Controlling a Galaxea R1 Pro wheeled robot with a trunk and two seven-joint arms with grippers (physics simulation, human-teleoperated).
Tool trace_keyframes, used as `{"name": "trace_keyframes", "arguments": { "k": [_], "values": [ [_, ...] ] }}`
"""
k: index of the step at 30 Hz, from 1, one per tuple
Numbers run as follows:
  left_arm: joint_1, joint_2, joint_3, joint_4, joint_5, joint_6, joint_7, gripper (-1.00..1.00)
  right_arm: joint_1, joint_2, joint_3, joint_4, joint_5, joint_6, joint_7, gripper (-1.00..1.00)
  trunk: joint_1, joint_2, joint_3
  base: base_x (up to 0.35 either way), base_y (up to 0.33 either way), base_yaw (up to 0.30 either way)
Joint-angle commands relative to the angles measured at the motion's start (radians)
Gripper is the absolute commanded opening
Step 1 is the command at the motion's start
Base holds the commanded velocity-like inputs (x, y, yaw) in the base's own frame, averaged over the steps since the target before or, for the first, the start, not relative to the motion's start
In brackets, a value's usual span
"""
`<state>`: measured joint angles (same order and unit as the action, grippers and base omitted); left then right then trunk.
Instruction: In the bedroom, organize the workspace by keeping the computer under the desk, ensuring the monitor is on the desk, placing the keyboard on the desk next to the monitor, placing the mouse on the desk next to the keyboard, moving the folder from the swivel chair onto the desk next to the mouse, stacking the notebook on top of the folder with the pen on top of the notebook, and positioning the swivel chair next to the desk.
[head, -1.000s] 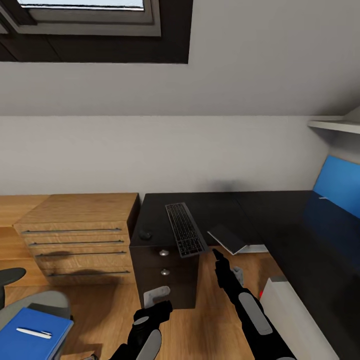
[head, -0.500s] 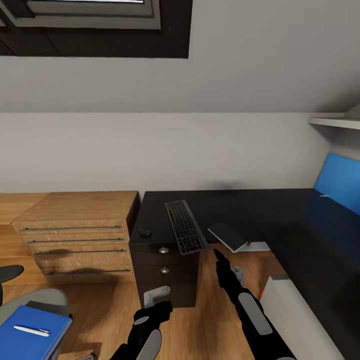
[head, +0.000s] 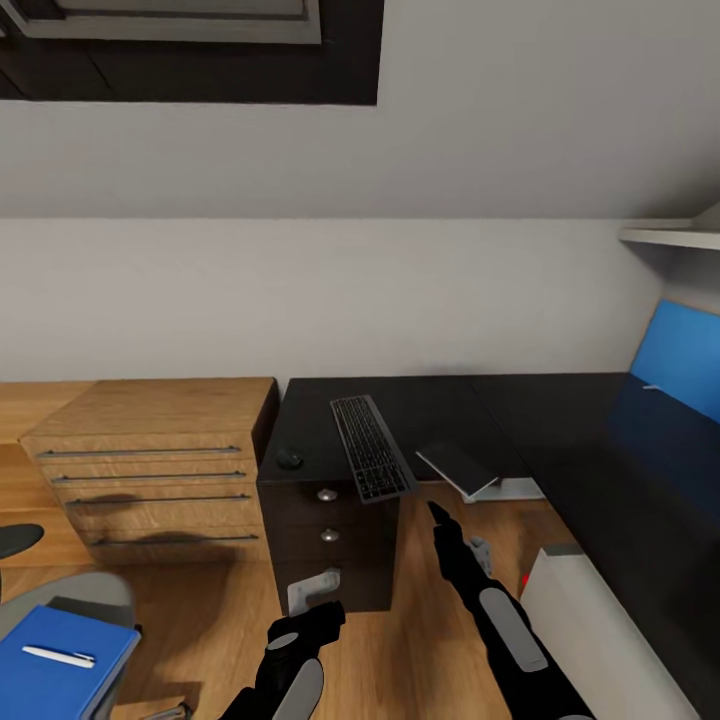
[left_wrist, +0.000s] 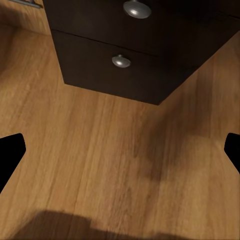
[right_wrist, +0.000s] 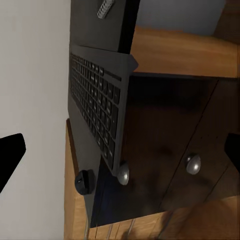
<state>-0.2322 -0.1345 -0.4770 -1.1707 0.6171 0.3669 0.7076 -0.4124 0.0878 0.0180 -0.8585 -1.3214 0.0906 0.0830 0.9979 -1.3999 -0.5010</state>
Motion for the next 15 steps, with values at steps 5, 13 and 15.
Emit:
{"name": "trace_keyframes", "arguments": {
  "k": [5,13,15],
  "values": [
    [-0.001,0.0,-0.002,0.0,0.006,0.003,0.007,1.0,-0.001,-0.009,0.004,0.001,-0.007,0.004,0.002,1.0,0.019,-0.036,-0.017,0.0,0.0,0.0],
    [-0.001,0.0,-0.003,0.001,0.006,0.002,0.007,1.0,-0.001,-0.01,0.006,0.001,-0.007,0.008,0.0,1.0,0.05,-0.092,-0.042,0.0,0.0,0.0],
    [-0.001,0.0,-0.003,0.002,0.006,0.003,0.007,1.0,-0.001,-0.01,0.006,0.001,-0.007,0.008,0.0,1.0,0.058,-0.106,-0.048,0.0,0.0,0.0]
  ]
}}
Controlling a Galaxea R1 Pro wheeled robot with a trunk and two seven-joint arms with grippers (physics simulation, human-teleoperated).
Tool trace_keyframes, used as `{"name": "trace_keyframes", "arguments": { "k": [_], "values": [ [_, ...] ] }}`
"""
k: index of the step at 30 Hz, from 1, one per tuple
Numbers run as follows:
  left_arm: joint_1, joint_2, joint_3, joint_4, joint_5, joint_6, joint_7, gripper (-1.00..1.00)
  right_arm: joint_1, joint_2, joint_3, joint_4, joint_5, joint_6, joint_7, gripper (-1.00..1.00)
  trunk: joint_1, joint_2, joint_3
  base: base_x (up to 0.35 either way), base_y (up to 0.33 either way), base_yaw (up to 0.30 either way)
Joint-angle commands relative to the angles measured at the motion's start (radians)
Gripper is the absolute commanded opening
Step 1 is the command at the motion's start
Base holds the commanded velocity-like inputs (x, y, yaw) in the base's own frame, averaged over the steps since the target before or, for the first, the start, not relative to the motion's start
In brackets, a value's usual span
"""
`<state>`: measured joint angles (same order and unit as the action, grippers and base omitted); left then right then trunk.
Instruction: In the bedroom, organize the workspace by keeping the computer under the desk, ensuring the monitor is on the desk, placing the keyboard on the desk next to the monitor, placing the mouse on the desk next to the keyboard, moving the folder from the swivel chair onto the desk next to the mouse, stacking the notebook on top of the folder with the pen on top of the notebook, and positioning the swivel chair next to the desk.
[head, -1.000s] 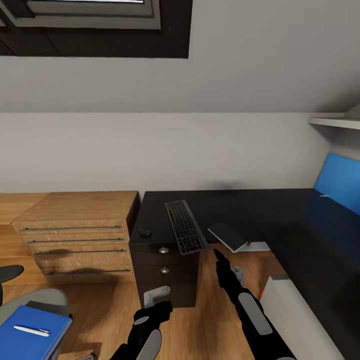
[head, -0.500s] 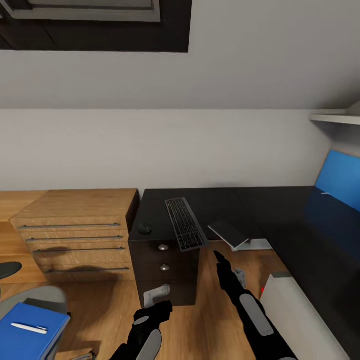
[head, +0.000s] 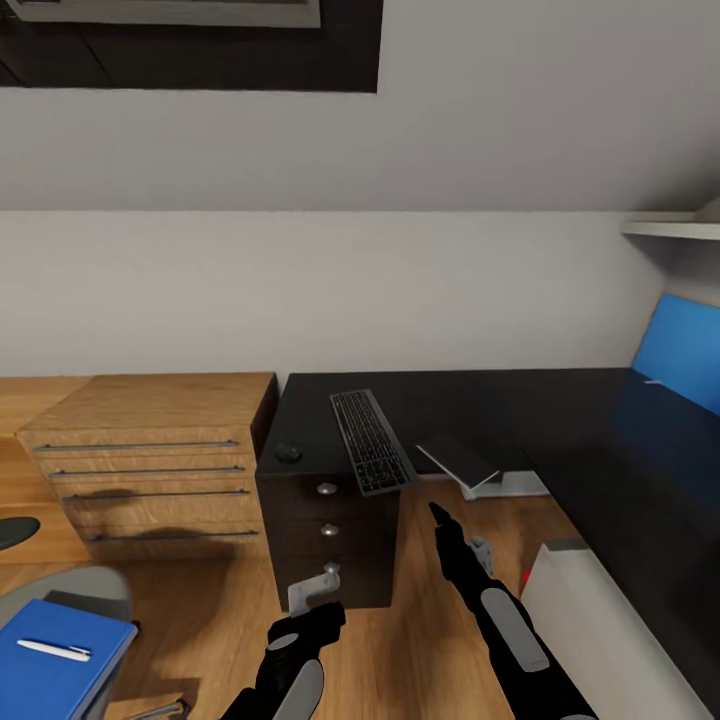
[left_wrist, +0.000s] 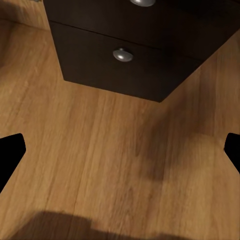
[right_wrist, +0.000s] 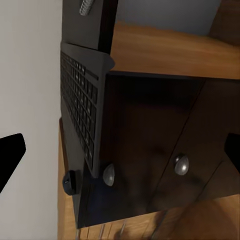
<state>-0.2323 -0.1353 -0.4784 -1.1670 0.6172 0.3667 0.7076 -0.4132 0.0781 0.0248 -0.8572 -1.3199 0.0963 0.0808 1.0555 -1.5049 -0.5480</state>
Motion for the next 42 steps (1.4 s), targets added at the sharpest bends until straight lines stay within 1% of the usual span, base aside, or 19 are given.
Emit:
{"name": "trace_keyframes", "arguments": {
  "k": [1,6,15,20,24,26,28,30,33,38,42],
  "values": [
    [-0.001,0.0,-0.002,-0.001,0.006,0.003,0.007,1.0,-0.001,0.0,0.0,0.0,-0.008,0.003,0.002,1.0,0.004,-0.008,-0.004,0.0,0.0,0.0],
    [-0.001,0.001,-0.001,0.001,0.004,0.002,0.007,1.0,-0.001,0.0,0.0,0.0,-0.009,0.003,0.002,1.0,0.023,-0.043,-0.02,0.0,0.0,0.0],
    [-0.001,0.003,0.002,0.0,0.003,-0.002,0.004,1.0,-0.001,0.0,0.001,0.003,-0.01,0.005,0.001,1.0,0.023,-0.043,-0.02,0.008,0.0,0.0],
    [-0.001,0.003,0.0,0.0,0.003,-0.003,0.001,1.0,-0.001,0.0,0.002,0.023,-0.009,0.005,0.001,1.0,0.023,-0.043,-0.02,0.192,0.0,0.0],
    [-0.001,0.005,0.003,-0.002,0.002,-0.003,0.002,1.0,-0.001,0.0,0.003,0.031,-0.003,0.005,0.001,1.0,0.023,-0.043,-0.02,0.166,0.0,0.0],
    [-0.001,0.007,0.005,-0.004,0.002,-0.003,0.002,1.0,-0.001,0.001,0.003,0.033,0.008,0.005,0.001,1.0,0.023,-0.043,-0.02,0.09,0.01,0.0],
    [0.0,0.007,0.004,-0.005,0.002,-0.017,0.001,1.0,-0.001,0.002,0.003,0.033,0.014,0.005,0.001,1.0,0.023,-0.043,-0.02,0.239,0.069,0.0],
    [0.0,0.008,0.004,-0.005,0.002,-0.05,0.002,1.0,-0.001,0.002,0.003,0.033,0.016,0.005,0.001,1.0,0.023,-0.043,-0.02,0.276,0.077,0.0],
    [-0.001,0.01,0.004,-0.005,0.002,-0.119,0.001,1.0,-0.001,0.001,0.003,0.033,0.017,0.005,0.001,1.0,0.023,-0.043,-0.02,0.221,0.041,0.0],
    [-0.001,0.011,0.003,-0.005,0.002,-0.163,0.0,1.0,-0.001,0.002,0.003,0.033,0.018,0.005,0.001,1.0,0.023,-0.043,-0.02,0.175,0.047,0.0],
    [-0.001,0.011,0.003,-0.004,0.004,-0.167,0.0,1.0,-0.001,0.002,0.003,0.033,0.018,0.005,0.001,1.0,0.023,-0.043,-0.02,0.126,0.046,0.0]
  ]
}}
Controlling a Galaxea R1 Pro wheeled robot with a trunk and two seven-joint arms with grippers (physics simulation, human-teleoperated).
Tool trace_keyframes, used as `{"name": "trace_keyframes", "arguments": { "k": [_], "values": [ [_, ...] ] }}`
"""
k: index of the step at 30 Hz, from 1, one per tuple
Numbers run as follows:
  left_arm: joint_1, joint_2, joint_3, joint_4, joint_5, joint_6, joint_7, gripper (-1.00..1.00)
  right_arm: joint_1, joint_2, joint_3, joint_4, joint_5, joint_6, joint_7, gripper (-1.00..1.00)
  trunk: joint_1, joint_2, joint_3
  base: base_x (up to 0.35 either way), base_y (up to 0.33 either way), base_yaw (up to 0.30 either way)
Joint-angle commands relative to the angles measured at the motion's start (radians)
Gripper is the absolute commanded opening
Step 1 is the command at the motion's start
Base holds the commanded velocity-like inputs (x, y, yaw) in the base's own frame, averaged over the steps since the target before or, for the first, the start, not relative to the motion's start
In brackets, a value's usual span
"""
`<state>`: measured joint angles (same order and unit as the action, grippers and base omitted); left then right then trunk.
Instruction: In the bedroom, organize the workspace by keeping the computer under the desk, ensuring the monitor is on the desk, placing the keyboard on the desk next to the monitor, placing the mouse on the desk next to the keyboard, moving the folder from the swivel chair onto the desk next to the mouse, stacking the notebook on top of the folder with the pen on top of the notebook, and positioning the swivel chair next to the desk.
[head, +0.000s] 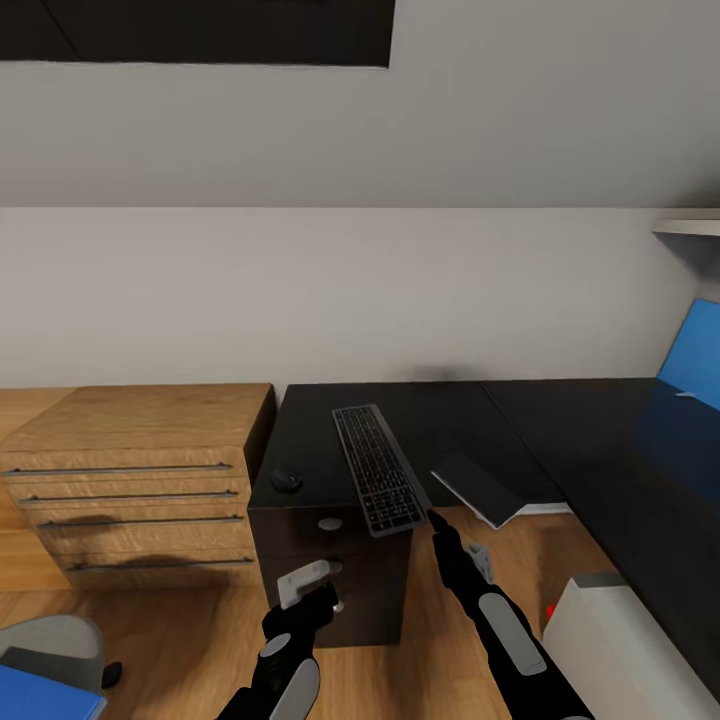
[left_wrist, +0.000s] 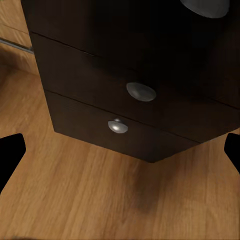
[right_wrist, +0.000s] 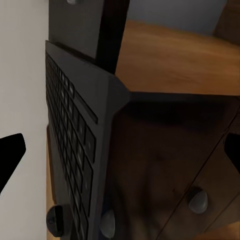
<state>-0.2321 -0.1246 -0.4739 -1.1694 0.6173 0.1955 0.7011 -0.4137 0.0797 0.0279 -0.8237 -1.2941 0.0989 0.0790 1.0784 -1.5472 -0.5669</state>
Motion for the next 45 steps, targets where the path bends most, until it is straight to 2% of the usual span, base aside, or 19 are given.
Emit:
{"name": "trace_keyframes", "arguments": {
  "k": [1,15,23,31,45],
  "values": [
    [-0.001,0.0,-0.001,-0.001,0.004,0.003,0.007,1.0,0.0,0.0,0.0,0.0,-0.008,0.002,0.002,1.0,0.0,-0.001,-0.001,0.049,0.018,0.0],
    [-0.001,0.0,0.002,-0.002,0.009,0.002,0.009,1.0,0.0,0.002,0.0,0.003,-0.007,0.002,0.002,1.0,0.0,-0.001,-0.001,0.009,0.003,0.0],
    [-0.001,0.0,0.01,-0.003,0.057,0.002,0.012,1.0,0.0,0.002,0.0,0.007,-0.007,0.002,0.002,1.0,0.031,-0.057,-0.026,0.0,0.0,0.0],
    [-0.001,0.0,0.011,-0.003,0.06,0.002,0.012,1.0,0.0,0.002,0.0,0.008,-0.007,0.001,0.002,1.0,0.061,-0.113,-0.051,0.0,0.0,0.0],
    [-0.001,0.001,0.005,-0.001,0.061,-0.001,0.005,1.0,0.0,0.002,0.0,0.009,-0.007,0.001,0.002,1.0,0.061,-0.113,-0.051,0.015,0.049,0.0]
  ]
}}
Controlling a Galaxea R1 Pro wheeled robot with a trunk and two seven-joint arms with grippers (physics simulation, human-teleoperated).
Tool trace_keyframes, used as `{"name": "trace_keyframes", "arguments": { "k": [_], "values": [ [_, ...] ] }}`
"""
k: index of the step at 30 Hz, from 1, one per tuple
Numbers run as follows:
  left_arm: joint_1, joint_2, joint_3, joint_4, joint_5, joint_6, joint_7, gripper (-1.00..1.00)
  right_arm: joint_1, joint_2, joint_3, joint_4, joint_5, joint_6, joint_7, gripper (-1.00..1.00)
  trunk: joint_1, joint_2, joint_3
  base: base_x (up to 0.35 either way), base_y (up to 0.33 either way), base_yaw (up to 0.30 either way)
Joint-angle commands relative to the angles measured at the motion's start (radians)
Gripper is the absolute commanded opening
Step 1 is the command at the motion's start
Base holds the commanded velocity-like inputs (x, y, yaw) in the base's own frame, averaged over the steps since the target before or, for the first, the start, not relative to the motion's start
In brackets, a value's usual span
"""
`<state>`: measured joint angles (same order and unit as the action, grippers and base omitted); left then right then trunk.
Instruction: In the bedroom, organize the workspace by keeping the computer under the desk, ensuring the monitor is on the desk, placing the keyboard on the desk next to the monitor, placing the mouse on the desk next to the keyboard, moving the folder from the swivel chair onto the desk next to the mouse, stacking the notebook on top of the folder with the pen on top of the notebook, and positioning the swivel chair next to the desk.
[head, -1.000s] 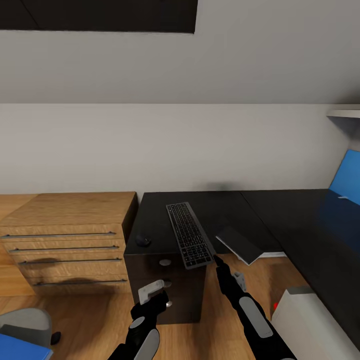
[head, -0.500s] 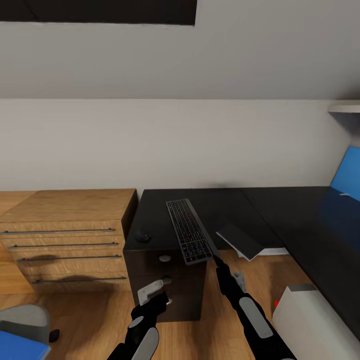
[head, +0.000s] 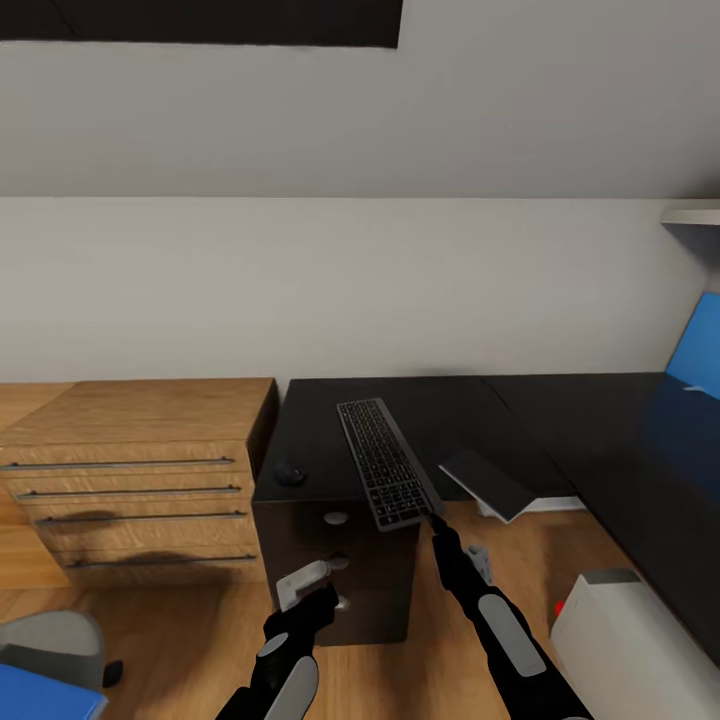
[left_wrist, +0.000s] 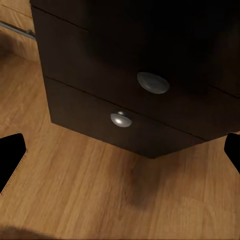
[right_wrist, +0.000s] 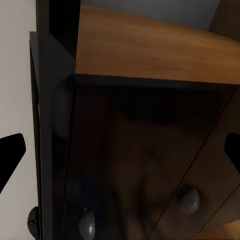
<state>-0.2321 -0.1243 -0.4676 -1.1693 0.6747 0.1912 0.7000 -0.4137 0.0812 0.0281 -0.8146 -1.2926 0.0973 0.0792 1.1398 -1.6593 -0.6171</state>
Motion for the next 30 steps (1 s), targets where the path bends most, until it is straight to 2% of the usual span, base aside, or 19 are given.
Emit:
{"name": "trace_keyframes", "arguments": {
  "k": [1,16,21,25,30],
  "values": [
    [-0.001,0.0,-0.002,-0.001,0.003,0.004,0.006,1.0,0.0,0.0,-0.001,0.0,-0.008,0.002,0.002,1.0,0.0,-0.001,-0.001,0.092,0.191,0.0],
    [-0.001,0.0,-0.002,-0.001,0.005,0.007,0.006,1.0,0.0,0.0,-0.001,0.0,-0.008,0.002,0.002,1.0,0.0,-0.001,-0.001,0.016,0.031,0.0],
    [-0.001,0.0,-0.002,-0.001,0.003,0.008,0.007,1.0,-0.001,0.0,-0.001,0.0,-0.008,0.002,0.002,1.0,-0.019,0.034,0.015,0.0,0.0,0.0],
    [-0.001,0.0,-0.002,-0.001,0.004,0.008,0.007,1.0,-0.002,0.0,-0.001,0.0,-0.008,0.002,0.001,1.0,-0.019,0.034,0.015,0.0,0.0,0.0],
    [0.0,0.001,-0.002,-0.001,0.003,0.007,0.007,1.0,-0.002,0.0,-0.001,0.0,-0.008,0.002,0.0,1.0,-0.031,0.055,0.024,0.0,0.0,0.0]
  ]
}}
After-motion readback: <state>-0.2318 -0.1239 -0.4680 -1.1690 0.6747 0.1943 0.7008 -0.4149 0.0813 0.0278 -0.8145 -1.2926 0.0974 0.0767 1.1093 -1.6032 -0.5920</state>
